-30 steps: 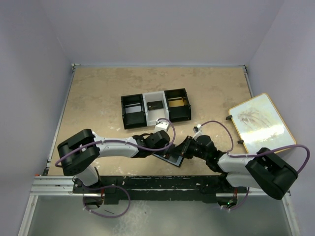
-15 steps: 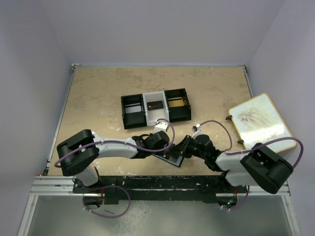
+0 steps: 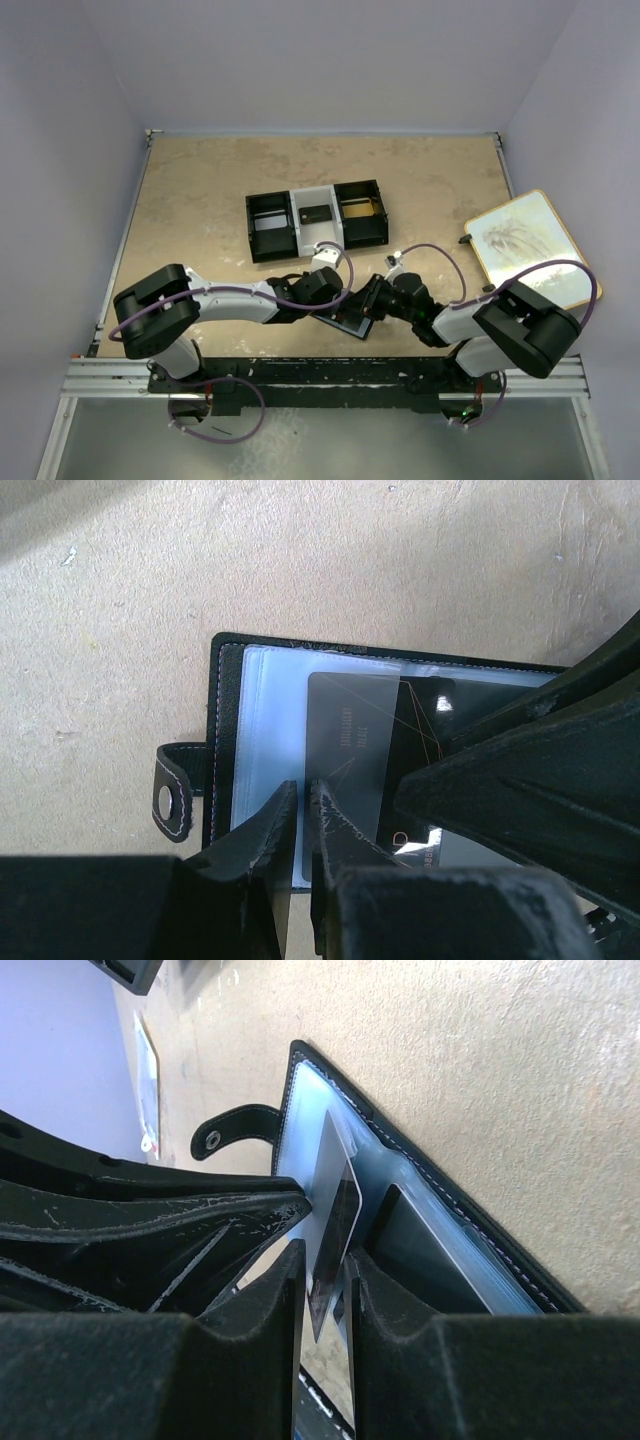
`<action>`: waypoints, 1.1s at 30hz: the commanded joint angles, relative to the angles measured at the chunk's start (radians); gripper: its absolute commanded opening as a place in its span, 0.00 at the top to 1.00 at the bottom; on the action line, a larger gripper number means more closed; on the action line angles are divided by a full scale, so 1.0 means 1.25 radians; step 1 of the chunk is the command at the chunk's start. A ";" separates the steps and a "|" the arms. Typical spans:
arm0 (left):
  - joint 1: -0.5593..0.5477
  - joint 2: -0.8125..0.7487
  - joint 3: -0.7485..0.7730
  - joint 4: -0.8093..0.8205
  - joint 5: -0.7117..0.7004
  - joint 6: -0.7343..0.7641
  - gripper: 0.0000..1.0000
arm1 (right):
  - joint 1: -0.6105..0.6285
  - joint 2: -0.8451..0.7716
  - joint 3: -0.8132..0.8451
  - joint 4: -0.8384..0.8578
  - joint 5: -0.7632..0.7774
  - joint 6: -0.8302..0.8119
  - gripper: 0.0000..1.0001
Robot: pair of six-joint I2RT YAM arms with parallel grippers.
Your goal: Take the credit cards out of the card holder
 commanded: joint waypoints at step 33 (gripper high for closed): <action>-0.003 -0.014 0.018 -0.054 -0.007 0.004 0.92 | 0.019 -0.154 0.004 -0.118 0.084 0.004 0.99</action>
